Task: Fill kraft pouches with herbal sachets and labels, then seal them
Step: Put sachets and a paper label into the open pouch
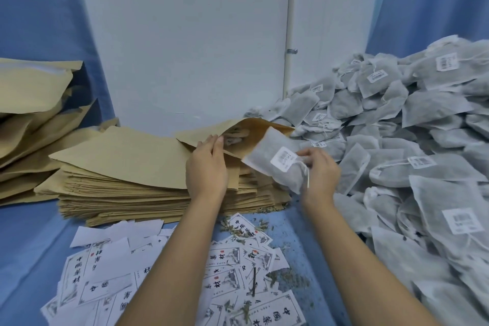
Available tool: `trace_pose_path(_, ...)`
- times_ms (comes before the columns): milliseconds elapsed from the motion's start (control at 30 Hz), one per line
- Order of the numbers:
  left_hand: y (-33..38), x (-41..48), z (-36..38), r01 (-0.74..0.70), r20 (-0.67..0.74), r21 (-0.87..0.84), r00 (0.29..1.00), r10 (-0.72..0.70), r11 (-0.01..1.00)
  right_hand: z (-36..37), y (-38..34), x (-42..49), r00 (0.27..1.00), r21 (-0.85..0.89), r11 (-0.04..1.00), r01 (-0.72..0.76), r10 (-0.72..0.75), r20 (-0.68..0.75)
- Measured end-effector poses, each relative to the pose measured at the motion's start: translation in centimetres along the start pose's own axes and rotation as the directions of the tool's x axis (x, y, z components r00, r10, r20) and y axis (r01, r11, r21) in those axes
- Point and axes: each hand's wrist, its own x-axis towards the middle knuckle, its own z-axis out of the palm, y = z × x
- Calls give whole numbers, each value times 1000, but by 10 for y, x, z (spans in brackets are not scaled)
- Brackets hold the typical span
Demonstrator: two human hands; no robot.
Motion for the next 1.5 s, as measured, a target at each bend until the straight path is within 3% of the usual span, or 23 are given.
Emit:
trace_pose_path(67,-2,-1,-1,-24,25,33,999,23,999,8,-11,0,976,10,982,-190,188,109)
trace_pose_path(167,-4,-7,-3,-44,13,30,999,44,999,25,-21,-3,853,-40,898,-438,429,299)
trace_pose_path(233,-4,-13,-4,-68,1,25,998,68,997,35,-26,-3,830,-10,888,-459,433,351)
trace_pose_path(400,-6,-33,-10,-170,4,92,985,171,981,69,-34,-13,856,81,890,-448,401,328)
trace_pose_path(533,-6,-47,-19,-185,-41,76,981,189,980,87,-35,-21,797,76,853,-515,445,409)
trace_pose_path(733,-5,-55,-30,-199,-50,-14,979,198,980,91,-23,-29,798,-276,911,-305,403,448)
trace_pose_path(833,-6,-57,-32,-184,-30,-47,983,183,982,98,-15,-27,892,-515,849,-118,319,322)
trace_pose_path(900,-7,-55,-33,-170,-28,-54,985,168,984,98,-14,-28,954,-663,747,47,163,252)
trace_pose_path(1000,-8,-48,-35,-160,-43,-24,986,158,987,95,-13,-30,968,-607,779,156,3,253)
trace_pose_path(1133,-7,-45,-37,-108,-56,-112,993,103,988,93,-13,-32,941,-503,850,160,23,337)
trace_pose_path(1300,-9,-34,-43,-71,-19,-107,997,70,992,86,-17,-47,908,-357,908,220,-56,416)
trace_pose_path(1367,-8,-27,-47,-41,-41,-79,998,37,996,79,-20,-56,865,-208,963,168,-43,499)
trace_pose_path(1400,-7,-24,-50,-24,-78,-79,997,17,997,74,-22,-59,811,-127,985,113,-18,585)
trace_pose_path(1433,-8,-22,-53,-13,-125,-96,992,1,995,69,-22,-61,728,-83,995,55,17,686)
trace_pose_path(1500,-10,-22,-58,2,-195,-152,980,-32,988,60,-24,-63,506,-160,987,6,135,852)
